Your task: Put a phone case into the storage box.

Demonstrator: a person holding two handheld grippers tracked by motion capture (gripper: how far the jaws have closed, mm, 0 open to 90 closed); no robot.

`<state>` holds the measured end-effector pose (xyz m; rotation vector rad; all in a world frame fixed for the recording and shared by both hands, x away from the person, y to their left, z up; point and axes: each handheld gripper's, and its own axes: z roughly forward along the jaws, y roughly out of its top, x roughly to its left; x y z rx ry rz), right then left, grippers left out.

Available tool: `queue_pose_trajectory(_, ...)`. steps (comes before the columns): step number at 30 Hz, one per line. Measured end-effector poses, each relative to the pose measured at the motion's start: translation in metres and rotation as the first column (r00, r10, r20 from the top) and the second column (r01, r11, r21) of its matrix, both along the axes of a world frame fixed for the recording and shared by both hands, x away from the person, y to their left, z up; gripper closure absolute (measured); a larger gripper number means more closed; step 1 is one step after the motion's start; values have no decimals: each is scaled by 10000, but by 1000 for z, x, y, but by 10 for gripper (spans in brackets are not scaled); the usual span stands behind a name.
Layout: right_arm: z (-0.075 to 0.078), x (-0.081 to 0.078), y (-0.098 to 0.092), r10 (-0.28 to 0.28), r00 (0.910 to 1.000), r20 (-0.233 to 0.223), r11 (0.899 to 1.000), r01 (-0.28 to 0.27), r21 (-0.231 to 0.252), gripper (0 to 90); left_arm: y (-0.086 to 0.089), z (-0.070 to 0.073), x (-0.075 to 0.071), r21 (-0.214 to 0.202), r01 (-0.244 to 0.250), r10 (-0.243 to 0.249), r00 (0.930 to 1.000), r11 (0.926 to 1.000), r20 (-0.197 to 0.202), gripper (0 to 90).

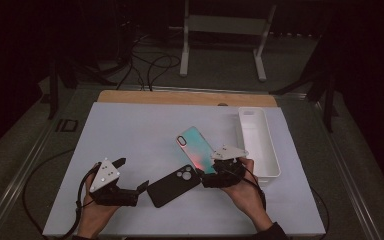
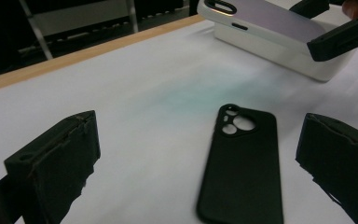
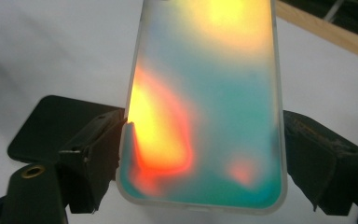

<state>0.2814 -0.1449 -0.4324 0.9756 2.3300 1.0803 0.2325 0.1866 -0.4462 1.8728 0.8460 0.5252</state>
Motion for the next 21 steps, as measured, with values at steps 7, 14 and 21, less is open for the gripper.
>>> queue_pose_trajectory(7,3,-6,4,244,9991,341,9993,-253,279,165,-12,3,4,-149,247,-250,9995,9996,-190,0)
queue_pose_trajectory(14,7,-12,7,460,9960,770,9970,-506,586,165,-24,4,8,-497,499,-517,9980,9975,-358,0)
queue_pose_trajectory(21,8,-18,12,794,9907,1102,9919,-895,902,166,-33,8,13,-873,713,-760,9958,9936,-520,11)
